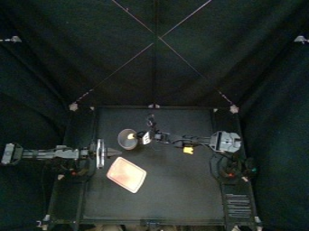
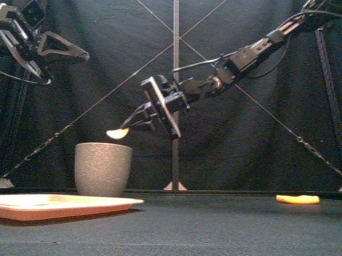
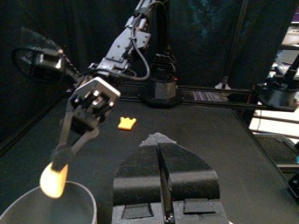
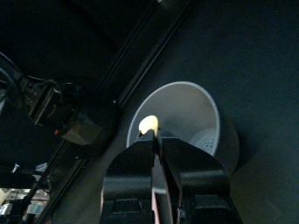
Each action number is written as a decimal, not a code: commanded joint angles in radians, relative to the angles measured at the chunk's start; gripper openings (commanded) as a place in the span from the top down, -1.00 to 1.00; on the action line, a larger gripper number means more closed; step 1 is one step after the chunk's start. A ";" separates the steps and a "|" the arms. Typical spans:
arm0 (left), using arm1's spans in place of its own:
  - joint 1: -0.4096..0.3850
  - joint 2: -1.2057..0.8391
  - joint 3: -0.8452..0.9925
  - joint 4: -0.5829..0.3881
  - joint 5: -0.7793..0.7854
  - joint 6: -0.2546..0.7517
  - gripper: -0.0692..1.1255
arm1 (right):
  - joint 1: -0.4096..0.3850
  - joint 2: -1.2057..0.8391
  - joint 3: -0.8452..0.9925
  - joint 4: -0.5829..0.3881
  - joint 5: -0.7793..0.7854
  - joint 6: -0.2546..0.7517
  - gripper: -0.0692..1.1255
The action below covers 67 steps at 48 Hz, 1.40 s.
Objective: Pick the chip then place it in the grey bowl
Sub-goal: Drop chip in the grey bowl and return to neutral
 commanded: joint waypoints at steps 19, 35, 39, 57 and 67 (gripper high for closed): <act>0.002 0.002 -0.003 -0.003 -0.003 -0.005 0.91 | 0.003 0.018 -0.104 -0.138 0.015 -0.003 -0.43; 0.002 0.000 -0.002 -0.003 -0.003 -0.002 0.91 | 0.005 -0.155 0.064 -0.170 -0.080 -0.011 -0.42; 0.003 0.002 -0.002 -0.003 -0.003 0.000 0.91 | 0.006 -0.218 0.140 -0.199 -0.135 -0.012 -0.42; 0.006 0.002 0.003 -0.003 -0.003 0.000 0.91 | 0.015 -0.499 0.541 -0.284 -0.391 -0.012 -0.42; 0.014 0.002 0.009 -0.003 -0.006 -0.002 0.91 | 0.035 -0.690 0.744 -0.344 -0.403 -0.014 -0.42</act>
